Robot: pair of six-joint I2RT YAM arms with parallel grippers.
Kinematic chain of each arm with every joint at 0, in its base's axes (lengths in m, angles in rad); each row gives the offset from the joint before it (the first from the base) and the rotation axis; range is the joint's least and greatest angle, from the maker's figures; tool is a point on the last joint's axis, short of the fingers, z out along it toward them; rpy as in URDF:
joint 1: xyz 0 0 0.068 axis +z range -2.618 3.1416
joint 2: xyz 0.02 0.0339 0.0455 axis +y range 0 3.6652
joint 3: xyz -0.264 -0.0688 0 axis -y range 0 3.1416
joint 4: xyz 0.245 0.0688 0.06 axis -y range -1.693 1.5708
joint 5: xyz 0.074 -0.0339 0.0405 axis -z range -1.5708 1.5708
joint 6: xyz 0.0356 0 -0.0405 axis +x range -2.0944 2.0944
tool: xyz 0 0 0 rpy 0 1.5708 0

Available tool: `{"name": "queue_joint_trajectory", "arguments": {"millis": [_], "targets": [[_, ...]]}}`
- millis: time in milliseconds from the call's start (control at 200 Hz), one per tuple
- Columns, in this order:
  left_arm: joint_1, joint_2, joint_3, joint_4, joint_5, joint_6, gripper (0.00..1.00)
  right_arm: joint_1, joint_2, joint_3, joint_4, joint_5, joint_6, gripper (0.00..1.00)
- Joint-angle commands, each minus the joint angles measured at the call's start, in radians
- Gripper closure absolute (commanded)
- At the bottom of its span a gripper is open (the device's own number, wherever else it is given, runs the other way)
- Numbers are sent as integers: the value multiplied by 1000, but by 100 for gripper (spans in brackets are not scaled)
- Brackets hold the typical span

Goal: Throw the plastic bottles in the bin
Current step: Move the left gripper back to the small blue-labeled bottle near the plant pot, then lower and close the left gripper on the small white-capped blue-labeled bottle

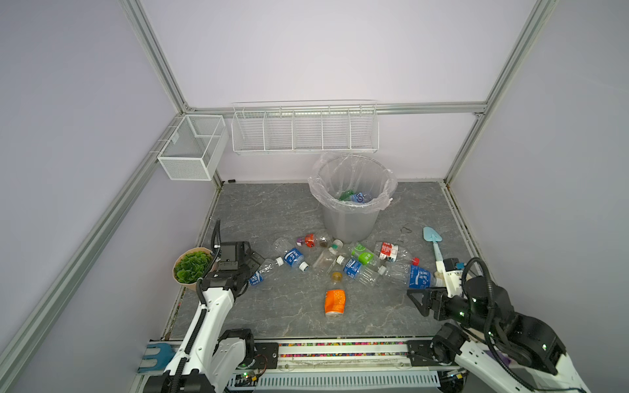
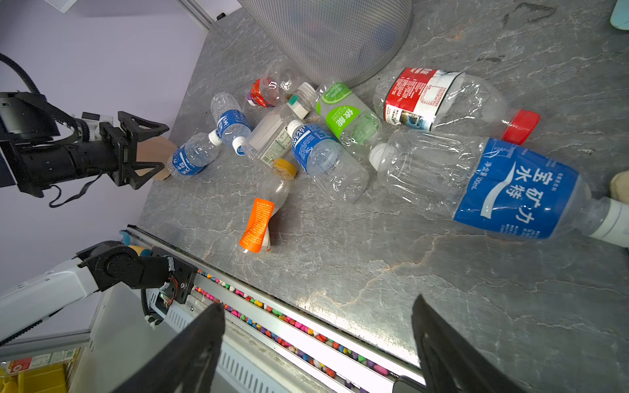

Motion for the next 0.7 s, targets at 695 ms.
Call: {"name": "queue_joint_trajectory", "arguments": {"millis": [695], "targets": [[-145,-169,-171,108,273,-130,0,3,49,-66,92,-16,36,12]]}}
